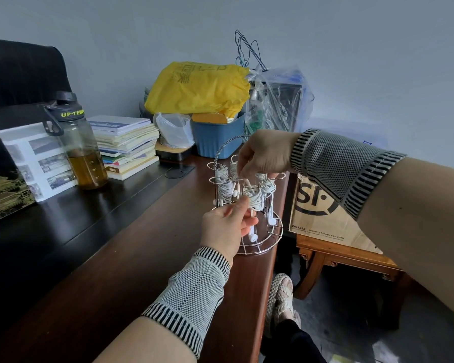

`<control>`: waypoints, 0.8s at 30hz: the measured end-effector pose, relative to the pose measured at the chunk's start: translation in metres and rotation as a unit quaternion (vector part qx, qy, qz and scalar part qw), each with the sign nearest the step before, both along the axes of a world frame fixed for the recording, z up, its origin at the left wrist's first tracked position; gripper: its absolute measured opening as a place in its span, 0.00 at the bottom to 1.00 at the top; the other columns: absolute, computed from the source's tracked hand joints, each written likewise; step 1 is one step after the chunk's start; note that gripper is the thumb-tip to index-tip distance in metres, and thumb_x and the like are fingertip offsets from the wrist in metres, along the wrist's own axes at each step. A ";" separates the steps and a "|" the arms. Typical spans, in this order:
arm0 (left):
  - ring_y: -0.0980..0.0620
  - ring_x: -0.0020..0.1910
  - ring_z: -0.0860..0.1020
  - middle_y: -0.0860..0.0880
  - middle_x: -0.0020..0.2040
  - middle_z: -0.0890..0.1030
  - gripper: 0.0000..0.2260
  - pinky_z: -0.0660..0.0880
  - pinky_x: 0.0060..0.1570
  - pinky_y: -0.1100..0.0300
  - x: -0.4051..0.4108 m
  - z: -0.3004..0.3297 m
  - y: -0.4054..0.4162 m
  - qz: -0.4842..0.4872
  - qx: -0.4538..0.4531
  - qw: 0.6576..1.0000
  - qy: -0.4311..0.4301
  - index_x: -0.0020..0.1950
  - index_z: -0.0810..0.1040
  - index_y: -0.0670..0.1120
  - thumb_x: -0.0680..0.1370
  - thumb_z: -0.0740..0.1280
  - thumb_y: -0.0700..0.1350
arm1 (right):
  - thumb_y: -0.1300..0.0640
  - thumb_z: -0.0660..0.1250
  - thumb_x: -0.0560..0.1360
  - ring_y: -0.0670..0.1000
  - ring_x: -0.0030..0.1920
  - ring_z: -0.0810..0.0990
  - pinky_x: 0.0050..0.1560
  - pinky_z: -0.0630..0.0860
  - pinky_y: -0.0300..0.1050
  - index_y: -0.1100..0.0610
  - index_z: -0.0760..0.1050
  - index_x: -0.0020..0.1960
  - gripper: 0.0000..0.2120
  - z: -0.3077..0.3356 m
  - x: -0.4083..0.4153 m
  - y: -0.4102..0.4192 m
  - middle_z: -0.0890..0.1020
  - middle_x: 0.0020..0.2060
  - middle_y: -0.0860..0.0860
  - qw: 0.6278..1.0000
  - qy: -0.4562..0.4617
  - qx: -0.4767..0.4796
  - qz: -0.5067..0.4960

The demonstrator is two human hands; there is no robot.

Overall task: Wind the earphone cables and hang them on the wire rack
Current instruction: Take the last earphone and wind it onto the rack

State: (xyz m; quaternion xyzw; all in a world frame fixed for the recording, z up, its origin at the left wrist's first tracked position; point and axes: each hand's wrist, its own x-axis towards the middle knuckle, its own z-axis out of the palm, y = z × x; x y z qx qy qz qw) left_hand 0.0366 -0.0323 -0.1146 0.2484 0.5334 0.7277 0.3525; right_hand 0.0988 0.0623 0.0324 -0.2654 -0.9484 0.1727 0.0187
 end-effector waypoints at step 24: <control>0.51 0.46 0.83 0.47 0.52 0.83 0.24 0.78 0.40 0.57 0.000 0.047 -0.021 -0.017 -0.155 0.987 0.028 0.56 0.78 0.42 0.73 0.71 0.61 | 0.35 0.65 0.71 0.54 0.30 0.77 0.32 0.72 0.42 0.64 0.78 0.43 0.29 -0.090 0.037 -0.032 0.83 0.33 0.57 0.803 0.324 -0.386 -0.317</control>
